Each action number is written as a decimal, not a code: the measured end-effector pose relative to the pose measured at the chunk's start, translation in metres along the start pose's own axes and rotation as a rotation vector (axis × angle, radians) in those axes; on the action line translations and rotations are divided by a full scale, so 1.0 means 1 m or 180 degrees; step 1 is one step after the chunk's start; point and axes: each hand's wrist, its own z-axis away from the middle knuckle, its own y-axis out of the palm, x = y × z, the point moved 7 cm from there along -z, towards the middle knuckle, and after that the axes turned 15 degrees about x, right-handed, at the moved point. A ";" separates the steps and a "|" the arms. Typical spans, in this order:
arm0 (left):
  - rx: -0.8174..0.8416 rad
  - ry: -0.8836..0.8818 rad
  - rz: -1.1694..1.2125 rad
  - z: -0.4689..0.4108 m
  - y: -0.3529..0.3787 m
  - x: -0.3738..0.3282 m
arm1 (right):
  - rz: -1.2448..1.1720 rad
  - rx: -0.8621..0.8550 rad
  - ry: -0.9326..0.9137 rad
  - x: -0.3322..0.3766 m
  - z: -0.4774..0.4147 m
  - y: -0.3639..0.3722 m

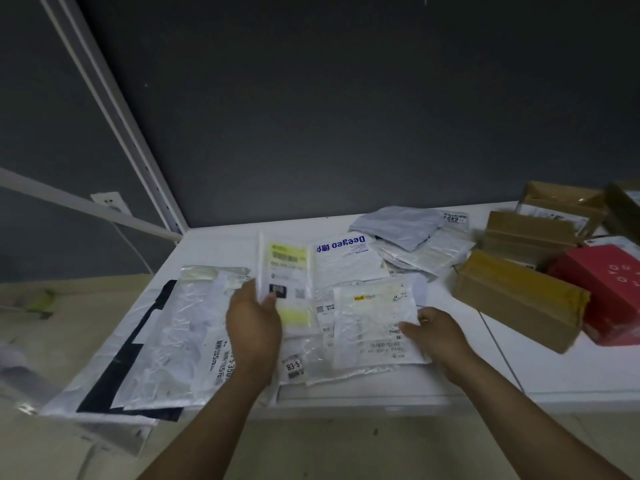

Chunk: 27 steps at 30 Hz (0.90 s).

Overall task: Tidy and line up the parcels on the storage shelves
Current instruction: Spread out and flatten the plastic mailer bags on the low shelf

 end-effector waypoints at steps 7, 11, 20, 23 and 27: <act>0.0434 -0.0274 0.0913 0.005 0.018 -0.011 | 0.1077 -0.0337 -0.0055 0.018 0.000 0.014; 0.1283 -0.0329 0.1093 0.026 0.063 -0.021 | -0.0080 -0.0162 -0.0510 0.030 0.003 0.005; 0.1459 -0.0193 -0.2058 0.036 0.066 0.000 | 0.1062 0.0095 -0.0277 0.010 -0.001 0.003; 0.1617 -0.0248 -0.2295 0.036 0.065 0.013 | 0.1509 0.0305 -0.0217 0.009 0.000 0.014; 0.1890 -0.0394 -0.2474 0.031 0.057 0.025 | 0.1630 0.0632 -0.0450 0.016 0.003 0.035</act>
